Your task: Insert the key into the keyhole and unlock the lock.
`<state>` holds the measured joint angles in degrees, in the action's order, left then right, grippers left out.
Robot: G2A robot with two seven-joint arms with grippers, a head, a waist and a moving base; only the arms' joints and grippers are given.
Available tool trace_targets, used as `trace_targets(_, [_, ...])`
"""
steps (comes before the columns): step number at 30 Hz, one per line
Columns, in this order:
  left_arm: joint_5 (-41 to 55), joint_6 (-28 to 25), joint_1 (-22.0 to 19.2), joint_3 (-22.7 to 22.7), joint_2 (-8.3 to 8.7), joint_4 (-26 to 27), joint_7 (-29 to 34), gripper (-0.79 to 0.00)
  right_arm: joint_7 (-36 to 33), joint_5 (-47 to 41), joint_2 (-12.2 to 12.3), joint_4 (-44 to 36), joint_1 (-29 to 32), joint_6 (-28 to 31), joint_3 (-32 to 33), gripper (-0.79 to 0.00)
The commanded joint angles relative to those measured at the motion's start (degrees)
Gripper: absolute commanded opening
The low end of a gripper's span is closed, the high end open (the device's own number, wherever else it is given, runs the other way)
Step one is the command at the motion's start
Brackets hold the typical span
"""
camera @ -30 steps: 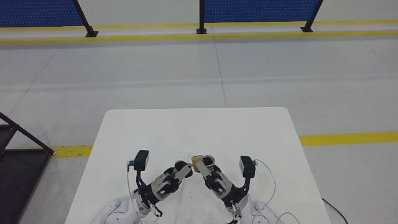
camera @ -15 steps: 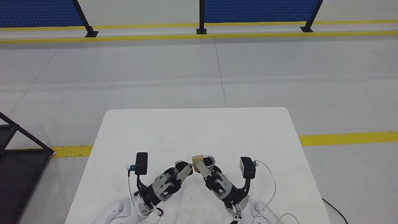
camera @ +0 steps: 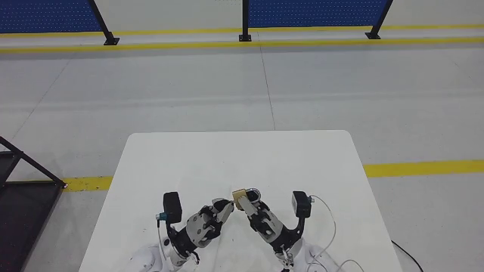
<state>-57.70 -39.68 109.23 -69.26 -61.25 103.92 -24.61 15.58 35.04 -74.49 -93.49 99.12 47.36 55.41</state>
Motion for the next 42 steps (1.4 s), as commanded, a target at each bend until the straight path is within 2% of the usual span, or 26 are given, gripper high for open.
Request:
trace_targets(1, [-2.6,1.9,0.3,0.0,-0.07,0.2,-1.5,-0.785,0.0,0.0,0.0,0.0,0.1,-0.1,0.1,-0.785])
trace_targets(12, [-9.3,6.2,0.8,0.8,-0.29,0.4,-6.5,-0.785,-0.1,-0.1,0.2,-0.5,0.5,-0.5,0.4,-0.785])
trace_targets(23, [-11.7,8.4,0.9,1.3,-0.34,0.7,-7.0,-0.785,-1.2,0.0,0.4,-0.9,0.5,-1.9,0.2,-0.785])
trace_targets(42, [-23.6,19.0,0.9,2.3,-0.52,0.1,-13.0,-0.785,-1.8,-0.5,0.6,-1.2,0.6,-2.5,0.0,-0.785])
